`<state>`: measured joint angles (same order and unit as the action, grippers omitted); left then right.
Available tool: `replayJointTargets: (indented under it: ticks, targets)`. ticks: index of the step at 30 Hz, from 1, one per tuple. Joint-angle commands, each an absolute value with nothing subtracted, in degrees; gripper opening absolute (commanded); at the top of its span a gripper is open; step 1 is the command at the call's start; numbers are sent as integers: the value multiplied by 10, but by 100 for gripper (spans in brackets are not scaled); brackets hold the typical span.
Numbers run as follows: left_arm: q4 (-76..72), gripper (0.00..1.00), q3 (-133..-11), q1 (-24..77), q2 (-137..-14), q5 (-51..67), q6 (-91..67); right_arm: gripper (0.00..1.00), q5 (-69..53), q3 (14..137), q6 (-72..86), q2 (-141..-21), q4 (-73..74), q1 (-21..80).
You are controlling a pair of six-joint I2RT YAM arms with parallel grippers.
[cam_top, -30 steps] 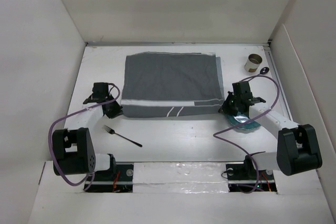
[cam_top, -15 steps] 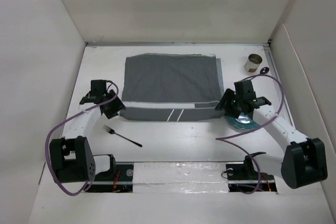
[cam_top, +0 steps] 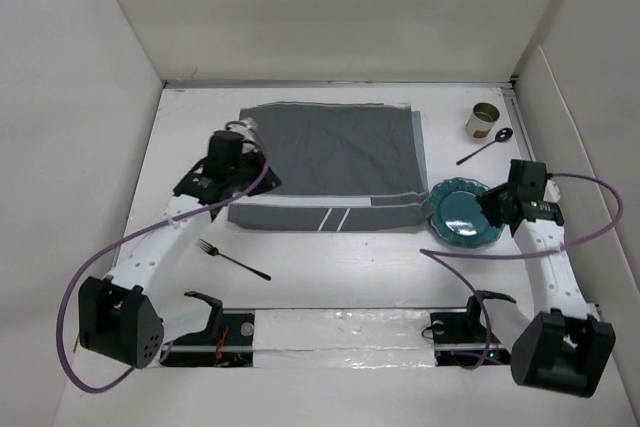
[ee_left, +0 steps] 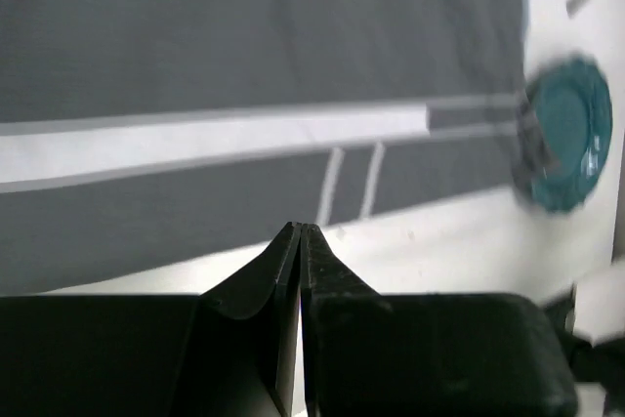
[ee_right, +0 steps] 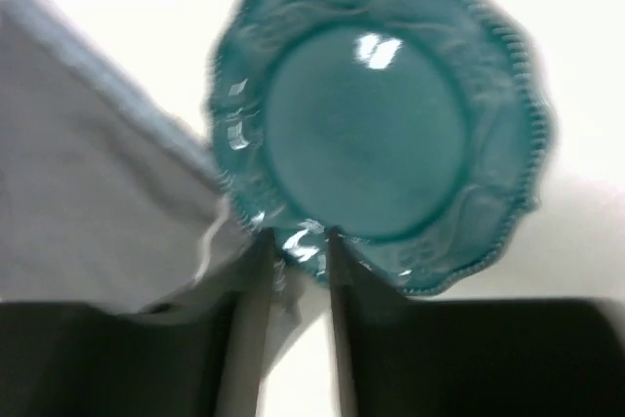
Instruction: Set the dinner table for one person
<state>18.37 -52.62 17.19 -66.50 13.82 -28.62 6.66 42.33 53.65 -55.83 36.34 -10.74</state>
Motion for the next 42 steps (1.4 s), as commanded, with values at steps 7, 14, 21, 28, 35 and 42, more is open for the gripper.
replayJointTargets:
  ticks: [7, 14, 21, 28, 35, 42]
  targets:
    - [144, 6, -623, 461, -758, 54, -294, 69, 109, 453, 541, -743, 387, -267]
    - [133, 9, -626, 503, -773, 61, -281, 85, 170, 458, 529, -735, 372, -339]
    - [103, 10, -597, 484, -780, 93, -275, 93, 31, 431, 475, -765, 354, -335]
    - [93, 10, -600, 484, -806, 106, -271, 87, -38, 391, 447, -745, 316, -335]
    - [92, 10, -595, 484, -808, 105, -277, 83, -61, 370, 426, -743, 285, -335]
    - [98, 10, -604, 472, -815, 106, -274, 73, -104, 386, 429, -832, 278, -335]
